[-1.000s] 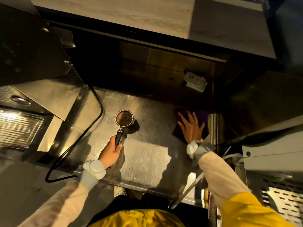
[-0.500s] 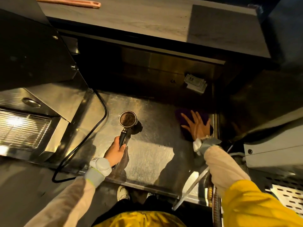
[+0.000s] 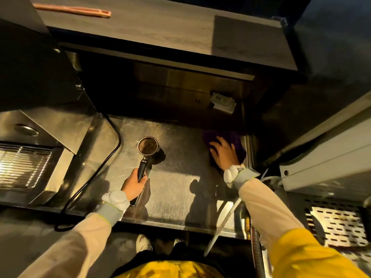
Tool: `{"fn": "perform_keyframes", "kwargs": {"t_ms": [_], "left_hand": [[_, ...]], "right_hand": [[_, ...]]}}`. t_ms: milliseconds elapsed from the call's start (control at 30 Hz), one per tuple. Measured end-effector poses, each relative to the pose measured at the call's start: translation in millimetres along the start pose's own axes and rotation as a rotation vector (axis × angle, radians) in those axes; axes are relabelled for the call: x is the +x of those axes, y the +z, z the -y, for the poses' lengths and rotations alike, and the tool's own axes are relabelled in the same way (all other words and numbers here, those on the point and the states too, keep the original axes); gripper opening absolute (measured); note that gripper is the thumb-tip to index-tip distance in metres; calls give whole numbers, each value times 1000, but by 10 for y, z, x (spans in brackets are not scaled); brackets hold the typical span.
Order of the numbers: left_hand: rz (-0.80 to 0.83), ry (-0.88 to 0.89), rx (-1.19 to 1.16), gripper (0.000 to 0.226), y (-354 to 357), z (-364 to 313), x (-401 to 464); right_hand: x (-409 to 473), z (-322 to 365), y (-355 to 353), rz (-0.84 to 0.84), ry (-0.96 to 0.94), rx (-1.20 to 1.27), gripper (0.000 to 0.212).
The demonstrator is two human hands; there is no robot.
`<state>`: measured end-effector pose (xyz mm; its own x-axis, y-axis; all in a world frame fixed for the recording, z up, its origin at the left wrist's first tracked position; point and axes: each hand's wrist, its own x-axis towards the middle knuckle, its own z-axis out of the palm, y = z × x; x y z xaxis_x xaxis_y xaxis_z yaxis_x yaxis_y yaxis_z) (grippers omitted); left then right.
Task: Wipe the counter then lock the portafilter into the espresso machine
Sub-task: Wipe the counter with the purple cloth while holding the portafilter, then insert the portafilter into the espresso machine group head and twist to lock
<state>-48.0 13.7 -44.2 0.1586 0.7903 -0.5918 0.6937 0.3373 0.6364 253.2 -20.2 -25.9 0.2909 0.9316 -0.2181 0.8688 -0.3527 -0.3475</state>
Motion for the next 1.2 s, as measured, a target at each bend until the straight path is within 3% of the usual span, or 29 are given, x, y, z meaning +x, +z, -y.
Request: {"fn": "perform_keyframes", "kwargs": {"t_ms": [200, 467, 700, 833, 1100, 1200], "left_hand": [[-25, 63, 0, 17, -45, 23, -14], [-25, 195, 28, 25, -241, 6, -103], [80, 377, -5, 13, -381, -117, -317], [130, 414, 55, 7, -403, -141, -378], [160, 422, 169, 7, -288, -190, -663], [158, 422, 166, 7, -213, -185, -791]], "right_hand": [[-120, 89, -77, 13, 33, 26, 34], [-460, 223, -215, 51, 23, 103, 31], [-875, 910, -71, 125, 46, 181, 54], [-1063, 1384, 29, 173, 39, 388, 53], [-1224, 1820, 52, 280, 244, 883, 49], [-1288, 1770, 49, 264, 253, 970, 32]]}}
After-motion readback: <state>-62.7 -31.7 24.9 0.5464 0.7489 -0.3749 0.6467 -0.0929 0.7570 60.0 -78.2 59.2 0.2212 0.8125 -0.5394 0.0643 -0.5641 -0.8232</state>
